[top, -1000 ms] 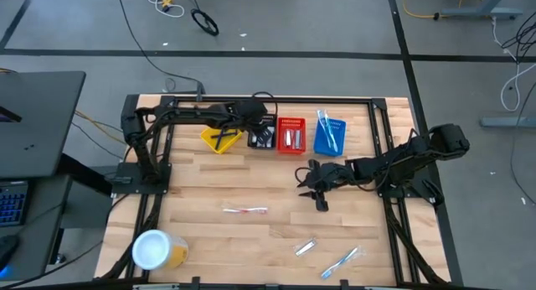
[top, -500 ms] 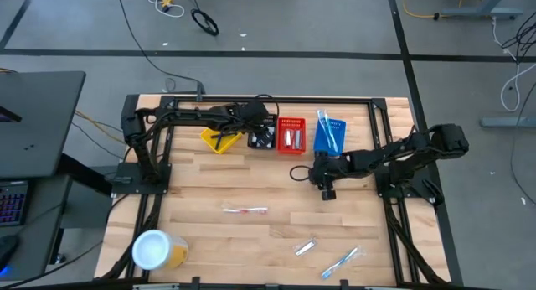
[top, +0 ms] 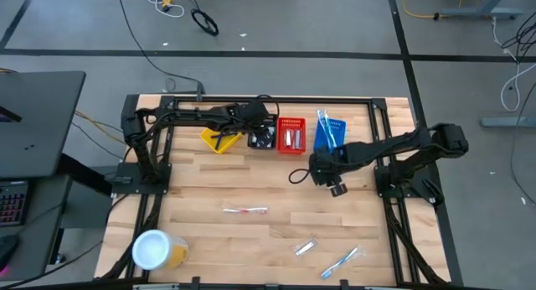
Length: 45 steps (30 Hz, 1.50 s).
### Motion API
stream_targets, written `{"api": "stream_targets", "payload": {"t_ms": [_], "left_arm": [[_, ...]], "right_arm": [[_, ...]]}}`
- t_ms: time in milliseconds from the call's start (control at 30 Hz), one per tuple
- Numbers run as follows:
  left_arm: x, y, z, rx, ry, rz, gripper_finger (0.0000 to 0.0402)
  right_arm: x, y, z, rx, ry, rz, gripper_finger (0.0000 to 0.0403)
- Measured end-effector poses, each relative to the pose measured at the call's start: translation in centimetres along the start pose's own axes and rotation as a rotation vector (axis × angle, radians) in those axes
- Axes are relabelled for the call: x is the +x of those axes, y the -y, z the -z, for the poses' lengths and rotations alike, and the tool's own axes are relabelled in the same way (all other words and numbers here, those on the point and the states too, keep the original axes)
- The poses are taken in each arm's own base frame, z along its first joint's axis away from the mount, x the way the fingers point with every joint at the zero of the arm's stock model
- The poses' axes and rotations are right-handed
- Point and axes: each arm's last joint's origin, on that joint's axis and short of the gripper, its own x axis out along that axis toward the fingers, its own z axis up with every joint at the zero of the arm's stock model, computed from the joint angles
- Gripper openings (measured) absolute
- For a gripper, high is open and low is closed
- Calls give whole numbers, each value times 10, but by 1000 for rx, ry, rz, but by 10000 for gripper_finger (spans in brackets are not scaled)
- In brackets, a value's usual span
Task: Pick & Place Travel size toiletries
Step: Put the silver nail cutter into the red basket
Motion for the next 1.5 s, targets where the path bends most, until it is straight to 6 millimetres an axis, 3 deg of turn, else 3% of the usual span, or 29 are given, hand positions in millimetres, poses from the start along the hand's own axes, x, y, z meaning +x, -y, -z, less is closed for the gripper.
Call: {"api": "stream_targets", "payload": {"t_ms": [300, 633, 1000, 1100, 1233, 1367, 1500], "left_arm": [[0, 0, -2, -4, 20, 5, 189], [0, 1, -5, -10, 54, 12, 189], [-7, 0, 2, 3, -43, 63, 190], [-24, -2, 4, -36, -103, 72, 190], [-64, 3, 4, 0, -99, 33, 190], [-115, 20, 8, 23, -5, -63, 190], [-165, 39, 21, 77, 112, -128, 190]], "right_arm": [[28, -4, 7, -71, -2, 78, 172], [39, -7, 9, -82, -25, 64, 167], [40, -8, 8, 56, -6, 17, 89], [40, -8, 8, 69, -2, 13, 72], [40, -7, 5, 128, 47, -8, 61], [40, -8, -9, 207, 225, -133, 59], [31, 0, -32, 221, 489, -83, 58]]}}
